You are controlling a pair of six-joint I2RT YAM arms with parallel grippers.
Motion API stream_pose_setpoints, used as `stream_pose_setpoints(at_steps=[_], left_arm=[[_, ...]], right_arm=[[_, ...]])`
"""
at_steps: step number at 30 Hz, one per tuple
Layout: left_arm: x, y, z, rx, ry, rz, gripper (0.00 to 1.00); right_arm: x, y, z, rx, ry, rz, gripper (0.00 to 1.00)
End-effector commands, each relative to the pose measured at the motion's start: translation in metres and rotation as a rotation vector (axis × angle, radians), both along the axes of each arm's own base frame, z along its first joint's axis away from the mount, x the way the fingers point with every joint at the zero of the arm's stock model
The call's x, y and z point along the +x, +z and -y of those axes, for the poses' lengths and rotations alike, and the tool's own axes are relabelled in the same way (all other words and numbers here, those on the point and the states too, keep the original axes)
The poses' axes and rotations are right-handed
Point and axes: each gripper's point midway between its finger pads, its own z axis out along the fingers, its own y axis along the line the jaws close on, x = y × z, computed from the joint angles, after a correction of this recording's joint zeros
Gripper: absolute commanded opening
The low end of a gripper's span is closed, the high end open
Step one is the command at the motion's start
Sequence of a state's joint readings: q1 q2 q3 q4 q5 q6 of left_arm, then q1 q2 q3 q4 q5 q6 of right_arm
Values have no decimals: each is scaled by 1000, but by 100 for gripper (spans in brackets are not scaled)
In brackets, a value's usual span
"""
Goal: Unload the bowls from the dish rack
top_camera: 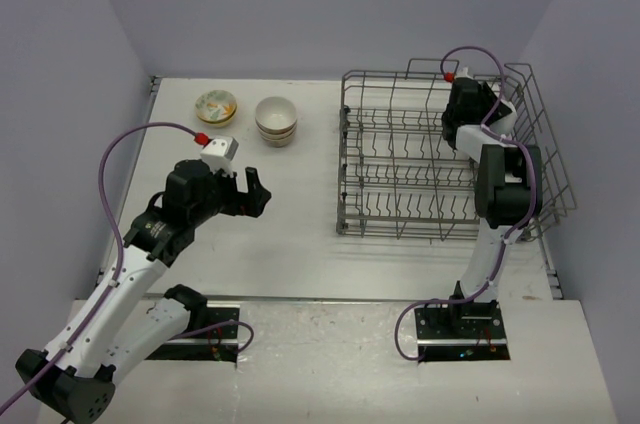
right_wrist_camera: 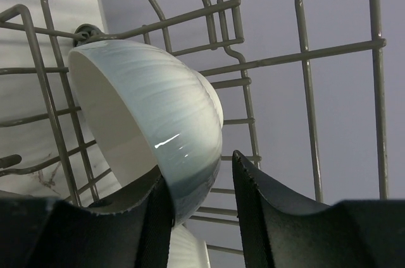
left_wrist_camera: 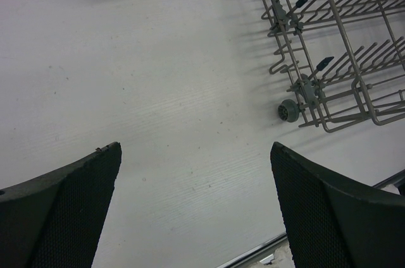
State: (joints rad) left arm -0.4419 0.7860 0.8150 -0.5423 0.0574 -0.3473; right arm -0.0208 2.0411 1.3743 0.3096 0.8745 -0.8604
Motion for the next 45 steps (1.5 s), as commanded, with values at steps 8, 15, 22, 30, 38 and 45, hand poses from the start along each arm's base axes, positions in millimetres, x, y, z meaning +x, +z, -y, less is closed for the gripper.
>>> stream_pose_setpoints(at_steps=[8,15,22,30,38,45], left_arm=[[0,10,7,-12,-38,50,100],[0,10,8,-13,-42,49,100],[0,10,8,-12,-46,48,100],[-1,11,9,-14,-47,52,100],[-1,12,8,-13,-43,56,100],[1,12,3,-6,-13,55,100]], right_arm=[[-5,31,11,-53,-42,98,26],[-7,37,13,-94,-59,115,11],[-6,45,13,-137,-56,138,0],[-7,73,5,-203,-50,197,0],[-13,112,-7,-286,-63,290,0],[-24,141,-14,-312,-82,374,0]])
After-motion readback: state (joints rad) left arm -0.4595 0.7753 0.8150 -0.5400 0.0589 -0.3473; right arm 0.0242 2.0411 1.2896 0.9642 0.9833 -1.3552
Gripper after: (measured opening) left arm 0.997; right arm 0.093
